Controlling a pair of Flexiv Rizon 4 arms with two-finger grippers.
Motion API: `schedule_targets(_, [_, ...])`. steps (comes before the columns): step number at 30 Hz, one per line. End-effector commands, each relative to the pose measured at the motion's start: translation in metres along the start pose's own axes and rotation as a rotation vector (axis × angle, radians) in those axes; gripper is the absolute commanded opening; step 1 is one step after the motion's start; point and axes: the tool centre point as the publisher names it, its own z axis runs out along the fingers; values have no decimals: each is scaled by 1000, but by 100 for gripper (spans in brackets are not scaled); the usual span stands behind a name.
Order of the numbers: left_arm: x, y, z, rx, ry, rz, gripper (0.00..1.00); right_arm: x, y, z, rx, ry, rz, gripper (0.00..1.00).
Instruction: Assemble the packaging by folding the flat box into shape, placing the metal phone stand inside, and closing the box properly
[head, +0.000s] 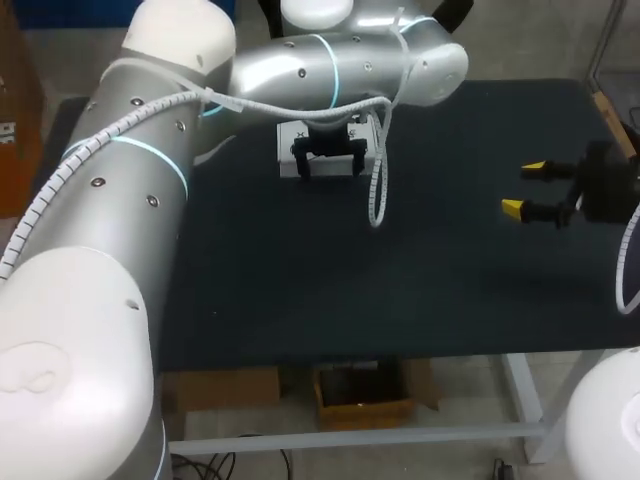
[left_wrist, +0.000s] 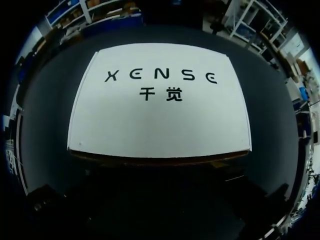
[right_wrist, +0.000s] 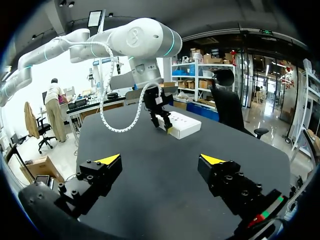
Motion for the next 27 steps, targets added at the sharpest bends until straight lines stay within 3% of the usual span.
schedule_targets(1, [5,-16,3,-215,-16,2,100,0,0,-2,-2,3,0,100])
schedule_targets(11, [2,-46,5,-216,-30,-6,100,0,0,-2,-2,3,0,100])
schedule_targets(18, [3,-53,8,-222,-27,-10,100,0,0,-2,-2,3,0,100])
schedule_targets(22, [2,-44,4,-225,-14,-5,100,0,0,-2,-2,3,0,100])
schedule_targets(27, [-4,-14,-16,-197,13,29,100,0,0,-2,-2,3,0,100])
